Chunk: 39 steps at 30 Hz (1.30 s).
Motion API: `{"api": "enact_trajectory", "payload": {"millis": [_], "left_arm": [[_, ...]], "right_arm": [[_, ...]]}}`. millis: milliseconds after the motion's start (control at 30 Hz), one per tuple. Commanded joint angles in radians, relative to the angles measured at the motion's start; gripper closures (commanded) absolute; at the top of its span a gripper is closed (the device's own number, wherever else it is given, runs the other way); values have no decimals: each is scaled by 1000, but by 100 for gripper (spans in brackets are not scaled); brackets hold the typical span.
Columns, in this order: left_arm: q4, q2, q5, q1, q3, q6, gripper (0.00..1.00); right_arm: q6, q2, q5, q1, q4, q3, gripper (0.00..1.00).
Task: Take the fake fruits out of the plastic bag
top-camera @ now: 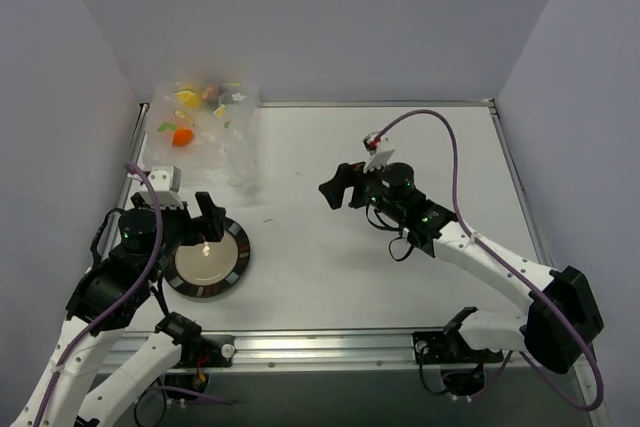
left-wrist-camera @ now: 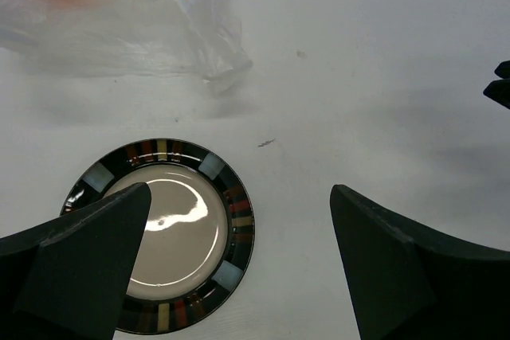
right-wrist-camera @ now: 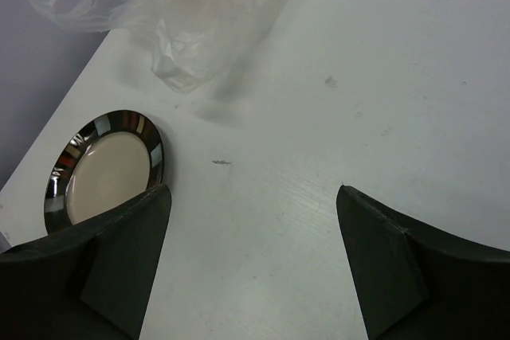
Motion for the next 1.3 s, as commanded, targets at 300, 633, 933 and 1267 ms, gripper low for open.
{"api": "enact_trajectory", "payload": {"millis": [300,633,933,1267], "left_arm": [[-27,-22,-130,7,-1,86,6],[13,-7,-43,126,-14,85,6],[8,39,-52,140,-14,72,28],[65,99,102,180,-58,-79,60]], "right_arm": [[-94,352,27,90,10,350,4],[-170,685,-5,136,-72,684,0],[-214,980,-199,165,-123,951,4],[-165,1091,-188,144,-19,1093,94]]}}
